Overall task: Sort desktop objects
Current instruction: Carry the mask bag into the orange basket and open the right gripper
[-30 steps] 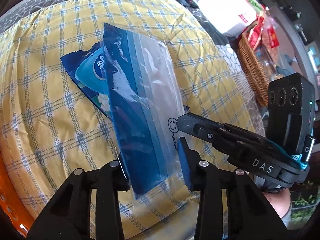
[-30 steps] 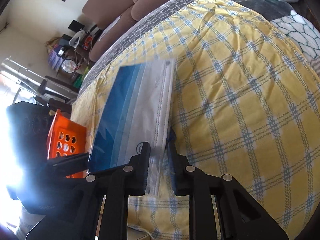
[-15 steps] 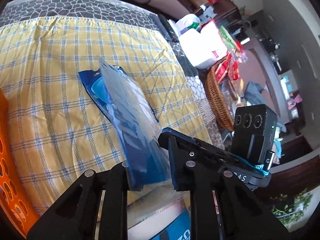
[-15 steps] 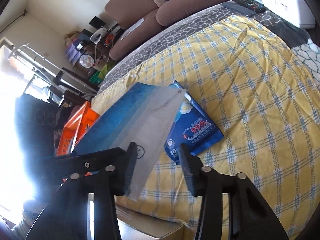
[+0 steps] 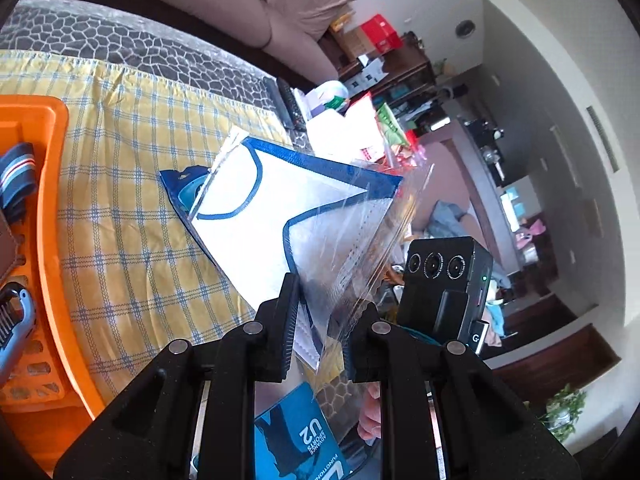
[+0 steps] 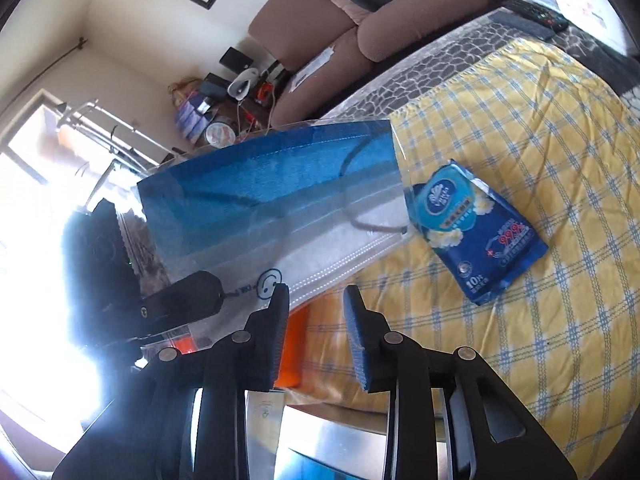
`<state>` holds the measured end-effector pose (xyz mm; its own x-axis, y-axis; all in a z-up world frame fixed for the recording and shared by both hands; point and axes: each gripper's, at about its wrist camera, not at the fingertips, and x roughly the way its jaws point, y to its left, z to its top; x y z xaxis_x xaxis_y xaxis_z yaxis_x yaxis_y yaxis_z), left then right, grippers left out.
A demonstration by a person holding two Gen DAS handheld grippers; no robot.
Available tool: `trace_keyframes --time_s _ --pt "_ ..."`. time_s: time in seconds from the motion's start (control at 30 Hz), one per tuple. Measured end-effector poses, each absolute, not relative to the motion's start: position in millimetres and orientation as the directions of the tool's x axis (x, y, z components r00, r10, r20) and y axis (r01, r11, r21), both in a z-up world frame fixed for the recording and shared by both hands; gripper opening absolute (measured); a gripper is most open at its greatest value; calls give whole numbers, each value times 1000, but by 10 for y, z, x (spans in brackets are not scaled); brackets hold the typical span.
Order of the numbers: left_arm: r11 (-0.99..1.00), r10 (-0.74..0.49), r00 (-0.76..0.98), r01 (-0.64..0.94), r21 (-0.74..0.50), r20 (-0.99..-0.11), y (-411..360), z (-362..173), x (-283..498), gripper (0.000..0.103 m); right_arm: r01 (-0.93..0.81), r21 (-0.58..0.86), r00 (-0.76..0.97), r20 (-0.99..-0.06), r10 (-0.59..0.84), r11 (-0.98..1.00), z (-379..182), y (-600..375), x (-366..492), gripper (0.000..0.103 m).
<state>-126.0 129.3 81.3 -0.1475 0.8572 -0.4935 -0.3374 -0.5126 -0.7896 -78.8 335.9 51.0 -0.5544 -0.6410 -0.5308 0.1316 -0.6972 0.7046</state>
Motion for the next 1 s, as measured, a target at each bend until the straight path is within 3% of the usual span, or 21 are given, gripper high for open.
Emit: trace_keyframes --time_s 0.2,0.53,1.0 --pt "-473 881 -207 -326 -819 -426 723 1103 -1135 17 211 647 -563 -532 -632 -733 923 2886 -748 28" --pt "-490 857 -319 -258 -833 -405 -476 1161 -952 17 342 568 -517 -551 -655 -749 1239 1800 -734 28" --pt "-531 807 -342 -62 -845 -481 -1330 236 -1024 17 355 505 -391 -684 -616 -787 555 698 -940 28"
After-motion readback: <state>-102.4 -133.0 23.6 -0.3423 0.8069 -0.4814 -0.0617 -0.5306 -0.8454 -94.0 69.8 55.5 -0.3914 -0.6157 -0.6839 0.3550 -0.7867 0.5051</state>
